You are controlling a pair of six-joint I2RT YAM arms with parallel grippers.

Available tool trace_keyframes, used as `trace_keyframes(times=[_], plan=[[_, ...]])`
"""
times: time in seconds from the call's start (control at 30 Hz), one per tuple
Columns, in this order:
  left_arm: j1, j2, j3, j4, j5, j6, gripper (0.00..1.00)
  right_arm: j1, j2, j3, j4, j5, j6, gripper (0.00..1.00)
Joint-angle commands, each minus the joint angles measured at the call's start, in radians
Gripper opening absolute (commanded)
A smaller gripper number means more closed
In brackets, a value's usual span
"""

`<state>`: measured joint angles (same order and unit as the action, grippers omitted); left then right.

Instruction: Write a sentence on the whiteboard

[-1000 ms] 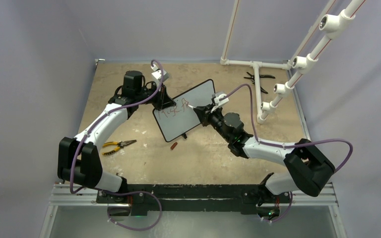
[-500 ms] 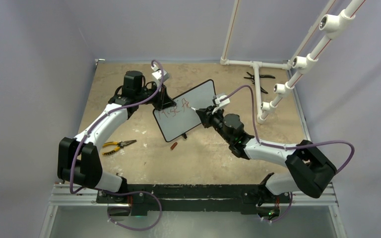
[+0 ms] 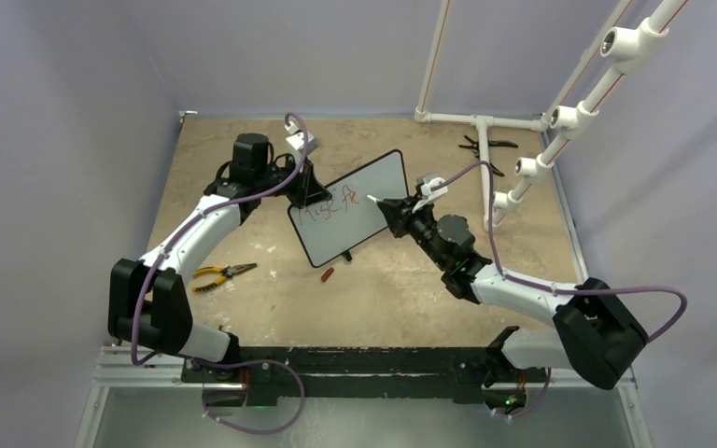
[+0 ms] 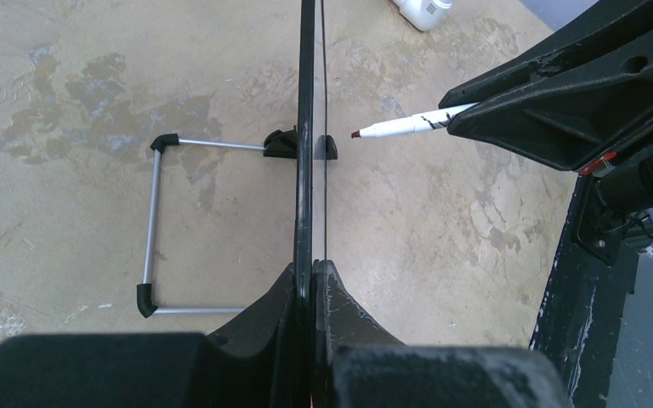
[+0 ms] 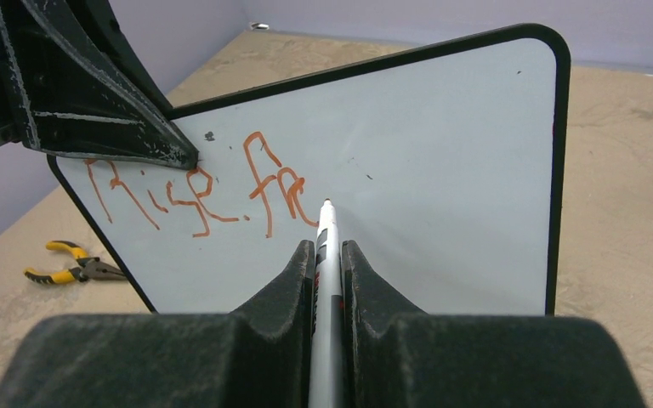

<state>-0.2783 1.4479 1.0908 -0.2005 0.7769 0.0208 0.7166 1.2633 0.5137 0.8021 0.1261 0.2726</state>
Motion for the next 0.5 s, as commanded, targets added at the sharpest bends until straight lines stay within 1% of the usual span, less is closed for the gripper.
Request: trace_keyframes(times=[0.0, 0.47], plan=[[-0.012, 0.008, -0.020, -0.039, -0.018, 0.030, 0.00, -0.006, 0.010, 0.012, 0.065, -0.027, 0.005, 0.00], [-0.013, 0.008, -0.020, -0.042, -0.012, 0.031, 0.00, -0.009, 0.079, 0.080, 0.101, -0.013, -0.002, 0.00]])
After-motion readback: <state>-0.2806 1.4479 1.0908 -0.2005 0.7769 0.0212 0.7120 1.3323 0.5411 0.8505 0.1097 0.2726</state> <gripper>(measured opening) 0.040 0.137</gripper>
